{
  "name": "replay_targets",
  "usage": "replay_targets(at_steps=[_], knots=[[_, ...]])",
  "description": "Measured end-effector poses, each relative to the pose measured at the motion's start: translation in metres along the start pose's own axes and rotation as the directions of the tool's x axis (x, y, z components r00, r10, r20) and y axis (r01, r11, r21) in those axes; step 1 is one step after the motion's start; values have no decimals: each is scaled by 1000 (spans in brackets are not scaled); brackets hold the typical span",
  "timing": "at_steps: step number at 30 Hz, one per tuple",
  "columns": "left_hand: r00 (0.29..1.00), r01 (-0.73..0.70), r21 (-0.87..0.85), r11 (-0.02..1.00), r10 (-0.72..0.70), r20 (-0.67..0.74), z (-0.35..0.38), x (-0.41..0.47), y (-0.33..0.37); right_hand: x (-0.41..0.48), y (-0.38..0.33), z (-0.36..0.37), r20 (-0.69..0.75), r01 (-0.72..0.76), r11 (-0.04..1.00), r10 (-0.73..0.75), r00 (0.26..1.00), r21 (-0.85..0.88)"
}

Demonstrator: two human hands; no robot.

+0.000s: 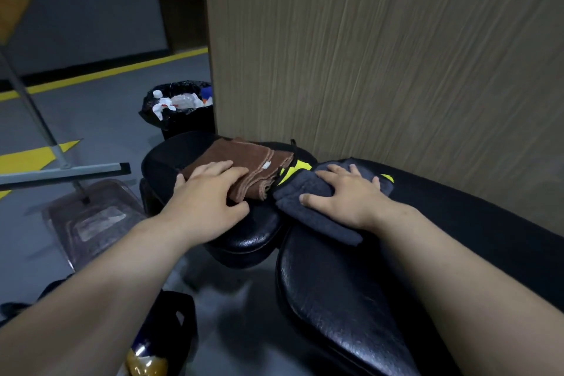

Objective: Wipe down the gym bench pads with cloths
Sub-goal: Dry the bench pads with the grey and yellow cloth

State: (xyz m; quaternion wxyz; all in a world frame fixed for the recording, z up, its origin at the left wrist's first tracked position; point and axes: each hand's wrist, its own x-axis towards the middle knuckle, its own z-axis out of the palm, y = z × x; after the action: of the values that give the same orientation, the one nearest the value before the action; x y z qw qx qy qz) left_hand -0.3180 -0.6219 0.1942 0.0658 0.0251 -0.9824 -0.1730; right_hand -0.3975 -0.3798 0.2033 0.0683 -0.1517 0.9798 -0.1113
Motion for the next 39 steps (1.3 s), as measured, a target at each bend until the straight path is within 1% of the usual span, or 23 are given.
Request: replay_targets(at_steps=[4, 9, 12, 17, 20, 24, 29, 31, 34, 36, 39], knots=[[999, -10, 49, 999, 12, -41, 0, 3, -1, -16, 7, 1, -27, 38, 999, -38, 999, 11], [995, -46, 6, 999, 46, -84, 0, 7, 5, -65, 30, -4, -47, 74, 996, -72, 996, 51], [996, -62, -19, 998, 61, -71, -1, 5, 12, -100, 53, -6, -54, 73, 994, -68, 996, 86], [991, -132, -45, 990, 131, -32, 4, -4, 37, -149, 92, -12, -60, 35, 994, -28, 998, 107], [982, -187, -95, 978, 183, -43, 11, -11, 56, -173, 110, -15, -62, 14, 993, -7, 998, 118], [975, -221, -180, 959, 210, -78, 25, -25, 90, -202, 130, -14, -75, -30, 988, 42, 996, 149], [968, -248, -278, 928, 230, -95, 45, -56, 140, -225, 145, -9, -113, -65, 990, 80, 990, 128], [964, -266, -215, 940, 260, -57, 51, -70, 159, -229, 146, -10, -113, -70, 989, 85, 990, 129], [956, -286, -28, 958, 287, 62, 58, -88, 177, -236, 149, -12, -93, -77, 988, 90, 992, 131], [953, -299, -11, 954, 299, 58, 60, -92, 179, -239, 150, -13, -92, -79, 987, 93, 991, 142], [956, -292, -71, 954, 294, 15, 57, -90, 175, -241, 146, -15, -117, -91, 985, 109, 987, 147]])
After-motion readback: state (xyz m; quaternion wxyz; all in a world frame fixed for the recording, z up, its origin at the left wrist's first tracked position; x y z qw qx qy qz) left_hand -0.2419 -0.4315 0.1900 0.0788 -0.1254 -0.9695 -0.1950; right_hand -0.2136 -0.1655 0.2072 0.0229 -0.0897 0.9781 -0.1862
